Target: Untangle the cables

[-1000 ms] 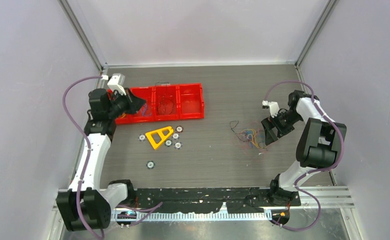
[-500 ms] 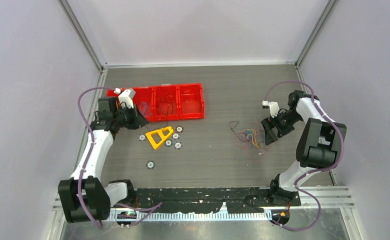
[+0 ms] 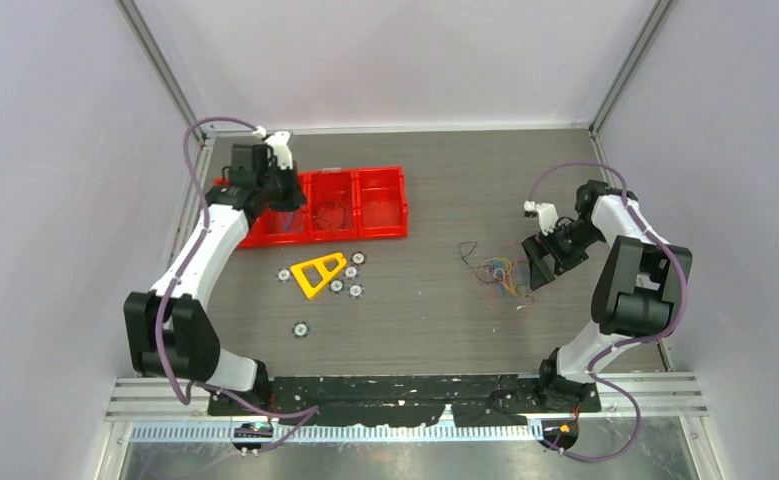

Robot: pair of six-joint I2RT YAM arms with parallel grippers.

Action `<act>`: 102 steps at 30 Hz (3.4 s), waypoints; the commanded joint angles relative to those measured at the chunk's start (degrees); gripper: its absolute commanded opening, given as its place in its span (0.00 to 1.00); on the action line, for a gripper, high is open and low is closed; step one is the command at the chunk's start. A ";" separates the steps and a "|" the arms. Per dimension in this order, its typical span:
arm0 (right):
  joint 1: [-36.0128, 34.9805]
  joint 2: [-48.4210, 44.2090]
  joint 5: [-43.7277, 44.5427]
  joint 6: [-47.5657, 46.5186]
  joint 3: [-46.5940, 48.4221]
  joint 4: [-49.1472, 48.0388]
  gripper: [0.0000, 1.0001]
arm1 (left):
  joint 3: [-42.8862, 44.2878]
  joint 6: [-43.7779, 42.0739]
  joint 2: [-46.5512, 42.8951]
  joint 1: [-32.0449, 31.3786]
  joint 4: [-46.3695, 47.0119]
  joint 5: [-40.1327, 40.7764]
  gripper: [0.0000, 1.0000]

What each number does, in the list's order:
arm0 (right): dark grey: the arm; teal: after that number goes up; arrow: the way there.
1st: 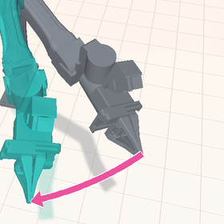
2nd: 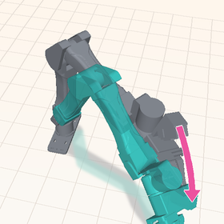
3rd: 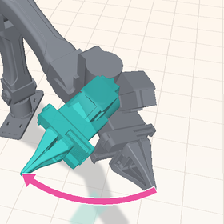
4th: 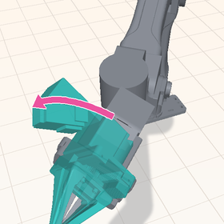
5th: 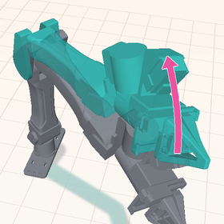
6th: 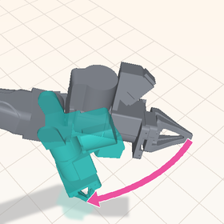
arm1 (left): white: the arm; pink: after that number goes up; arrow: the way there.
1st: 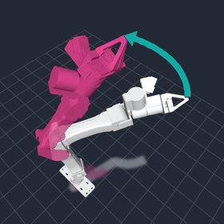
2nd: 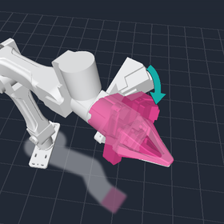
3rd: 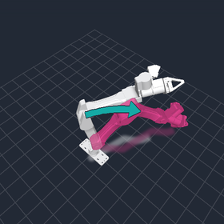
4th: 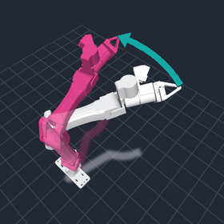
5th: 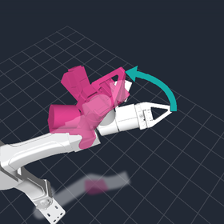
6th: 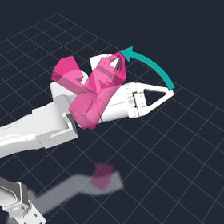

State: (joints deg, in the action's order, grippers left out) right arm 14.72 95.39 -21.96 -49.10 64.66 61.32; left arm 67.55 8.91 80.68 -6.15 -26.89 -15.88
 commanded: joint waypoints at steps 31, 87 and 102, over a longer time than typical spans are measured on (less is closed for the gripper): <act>-0.19 0.69 -0.27 -0.89 0.10 0.81 0.95 | 16.91 -16.60 23.66 -14.28 8.35 29.19 0.56; -0.30 -2.10 -4.14 0.10 5.74 7.67 0.95 | 60.00 -9.71 52.52 1.10 -19.78 -10.27 0.38; -0.29 -1.35 -4.58 0.73 6.68 7.85 0.95 | 52.57 -10.85 47.48 1.14 -17.45 -8.52 0.01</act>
State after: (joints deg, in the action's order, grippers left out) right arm 14.72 94.17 -26.15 -48.90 69.23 68.23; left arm 123.46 -1.50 132.84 -5.17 -47.11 -24.62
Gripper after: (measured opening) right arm 0.954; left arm 0.081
